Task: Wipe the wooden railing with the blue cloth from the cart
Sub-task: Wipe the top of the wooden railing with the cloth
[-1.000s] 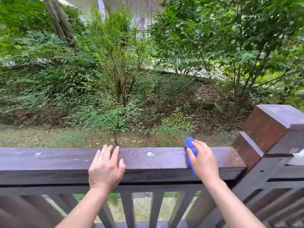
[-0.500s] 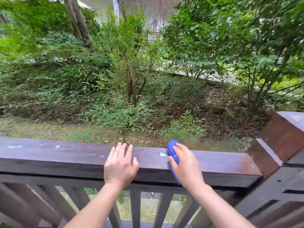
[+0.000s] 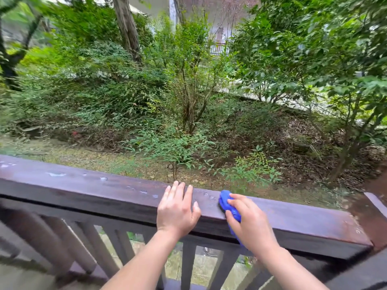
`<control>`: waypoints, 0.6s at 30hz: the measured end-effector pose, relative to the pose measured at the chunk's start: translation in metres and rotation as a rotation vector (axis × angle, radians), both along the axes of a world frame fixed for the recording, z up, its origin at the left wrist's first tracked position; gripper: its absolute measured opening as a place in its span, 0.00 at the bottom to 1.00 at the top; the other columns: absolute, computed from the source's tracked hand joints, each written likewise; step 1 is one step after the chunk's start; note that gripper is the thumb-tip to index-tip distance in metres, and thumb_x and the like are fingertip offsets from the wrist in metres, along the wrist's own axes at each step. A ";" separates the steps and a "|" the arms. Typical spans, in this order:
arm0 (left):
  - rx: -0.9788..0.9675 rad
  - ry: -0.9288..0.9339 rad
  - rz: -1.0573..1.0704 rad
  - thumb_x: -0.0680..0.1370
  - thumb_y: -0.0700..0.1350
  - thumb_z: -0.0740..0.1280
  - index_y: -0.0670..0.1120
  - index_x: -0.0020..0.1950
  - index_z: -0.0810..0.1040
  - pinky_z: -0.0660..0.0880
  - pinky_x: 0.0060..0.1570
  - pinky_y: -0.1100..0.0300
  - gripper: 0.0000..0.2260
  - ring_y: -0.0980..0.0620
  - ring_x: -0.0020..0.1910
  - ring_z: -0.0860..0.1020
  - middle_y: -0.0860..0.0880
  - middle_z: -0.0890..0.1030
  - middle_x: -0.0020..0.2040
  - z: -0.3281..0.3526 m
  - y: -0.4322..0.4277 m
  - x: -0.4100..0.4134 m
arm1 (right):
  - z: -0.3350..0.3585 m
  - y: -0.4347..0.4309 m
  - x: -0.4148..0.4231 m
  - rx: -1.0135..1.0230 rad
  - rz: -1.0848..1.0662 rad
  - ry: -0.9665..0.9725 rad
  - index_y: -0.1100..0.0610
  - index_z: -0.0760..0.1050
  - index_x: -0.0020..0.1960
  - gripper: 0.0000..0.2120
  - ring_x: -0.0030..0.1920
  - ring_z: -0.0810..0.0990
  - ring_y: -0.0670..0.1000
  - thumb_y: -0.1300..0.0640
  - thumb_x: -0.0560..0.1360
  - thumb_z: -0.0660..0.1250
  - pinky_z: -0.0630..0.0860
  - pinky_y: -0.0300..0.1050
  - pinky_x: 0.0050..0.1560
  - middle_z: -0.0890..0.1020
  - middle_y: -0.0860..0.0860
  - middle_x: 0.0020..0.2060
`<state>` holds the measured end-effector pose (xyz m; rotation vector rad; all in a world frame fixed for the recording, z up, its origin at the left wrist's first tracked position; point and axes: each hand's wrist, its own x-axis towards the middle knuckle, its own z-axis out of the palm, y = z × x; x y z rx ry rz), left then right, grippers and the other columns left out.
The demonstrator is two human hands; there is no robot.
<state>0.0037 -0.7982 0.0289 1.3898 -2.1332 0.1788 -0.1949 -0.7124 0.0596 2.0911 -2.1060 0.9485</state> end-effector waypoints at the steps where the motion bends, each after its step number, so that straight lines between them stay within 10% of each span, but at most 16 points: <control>1: 0.015 -0.009 -0.005 0.73 0.52 0.61 0.42 0.60 0.83 0.76 0.63 0.43 0.22 0.39 0.62 0.80 0.40 0.83 0.59 0.001 0.000 0.000 | 0.002 -0.005 -0.005 0.017 -0.039 -0.010 0.58 0.81 0.53 0.13 0.56 0.81 0.54 0.60 0.69 0.74 0.78 0.48 0.55 0.82 0.53 0.56; 4: 0.071 -0.042 -0.016 0.72 0.52 0.61 0.43 0.61 0.82 0.76 0.64 0.44 0.23 0.39 0.63 0.79 0.40 0.82 0.60 0.004 0.001 0.001 | 0.013 -0.025 -0.003 0.043 -0.256 -0.130 0.60 0.79 0.50 0.09 0.53 0.81 0.59 0.62 0.70 0.72 0.76 0.50 0.50 0.83 0.55 0.53; 11: 0.130 -0.116 -0.012 0.74 0.55 0.61 0.43 0.63 0.80 0.71 0.69 0.44 0.24 0.42 0.65 0.77 0.42 0.82 0.62 0.017 0.009 0.006 | 0.005 -0.031 0.037 0.003 -0.002 0.010 0.61 0.81 0.51 0.15 0.53 0.82 0.56 0.63 0.66 0.77 0.78 0.50 0.52 0.83 0.55 0.54; 18: -0.192 0.084 -0.053 0.75 0.48 0.63 0.44 0.58 0.80 0.69 0.68 0.44 0.15 0.43 0.56 0.76 0.43 0.80 0.54 0.033 -0.019 0.088 | 0.003 -0.038 0.038 0.005 -0.100 -0.081 0.61 0.79 0.53 0.12 0.56 0.80 0.58 0.64 0.69 0.73 0.77 0.54 0.55 0.82 0.56 0.57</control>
